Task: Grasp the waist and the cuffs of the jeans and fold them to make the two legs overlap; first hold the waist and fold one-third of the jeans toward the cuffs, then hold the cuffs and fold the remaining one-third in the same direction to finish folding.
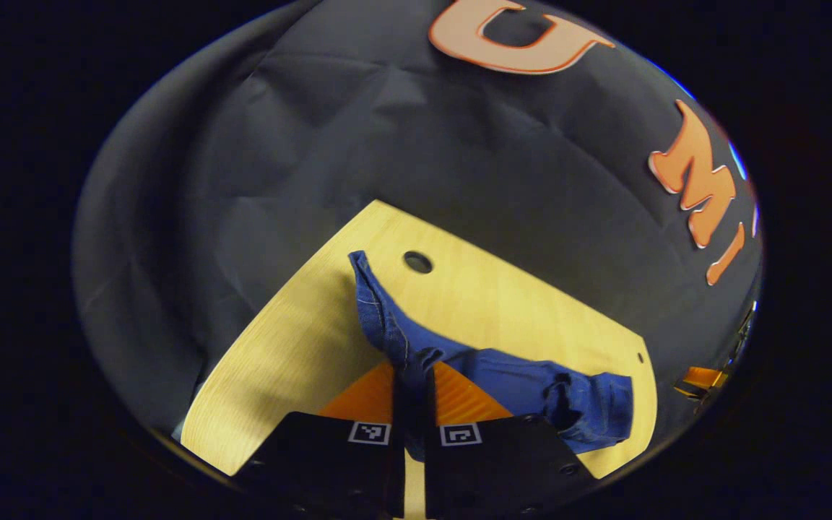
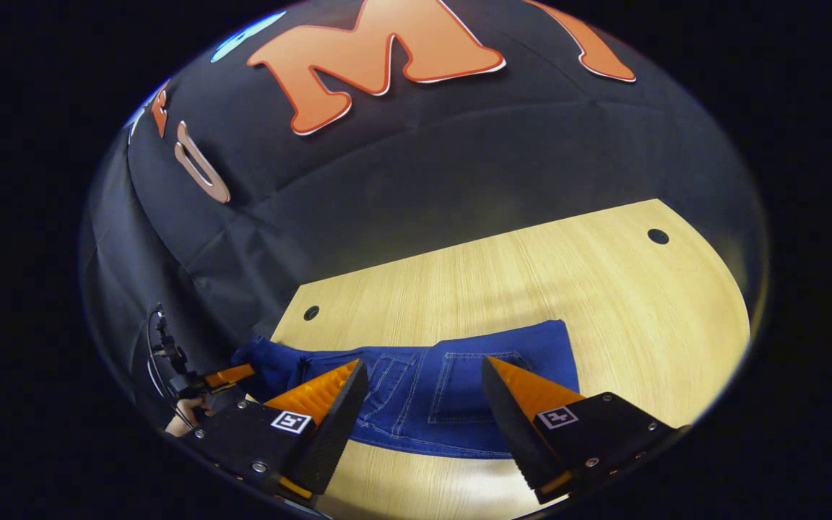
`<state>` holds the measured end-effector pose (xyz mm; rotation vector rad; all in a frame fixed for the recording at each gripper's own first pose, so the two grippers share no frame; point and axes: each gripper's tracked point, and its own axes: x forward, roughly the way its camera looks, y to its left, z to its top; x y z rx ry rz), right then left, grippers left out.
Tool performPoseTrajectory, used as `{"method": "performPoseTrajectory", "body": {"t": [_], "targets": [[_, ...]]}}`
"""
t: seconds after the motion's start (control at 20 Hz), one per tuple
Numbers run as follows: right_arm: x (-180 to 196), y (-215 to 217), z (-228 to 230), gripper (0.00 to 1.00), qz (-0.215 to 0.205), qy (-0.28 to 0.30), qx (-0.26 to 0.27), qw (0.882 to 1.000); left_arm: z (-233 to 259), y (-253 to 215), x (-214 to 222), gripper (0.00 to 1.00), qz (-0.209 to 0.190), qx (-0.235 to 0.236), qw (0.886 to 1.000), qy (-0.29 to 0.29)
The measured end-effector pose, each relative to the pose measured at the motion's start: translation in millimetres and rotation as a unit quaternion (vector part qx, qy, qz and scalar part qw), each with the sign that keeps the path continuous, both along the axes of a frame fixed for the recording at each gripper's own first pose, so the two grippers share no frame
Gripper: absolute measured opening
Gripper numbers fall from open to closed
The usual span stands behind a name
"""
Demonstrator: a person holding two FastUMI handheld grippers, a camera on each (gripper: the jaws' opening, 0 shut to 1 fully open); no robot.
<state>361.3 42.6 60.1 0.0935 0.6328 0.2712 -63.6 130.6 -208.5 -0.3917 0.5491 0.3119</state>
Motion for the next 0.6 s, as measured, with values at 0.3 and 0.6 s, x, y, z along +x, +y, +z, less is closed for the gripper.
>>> {"method": "performPoseTrajectory", "body": {"t": [0.3,0.6], "targets": [[7,-49,29,0.98,-0.007,-0.022,0.017,1.000,95,-104,28,0.11,-0.080,0.069,0.993,-0.054],[16,-122,74,0.98,-0.040,-0.073,-0.007,0.996,138,-231,69,0.11,-0.169,0.118,0.976,-0.064]]}}
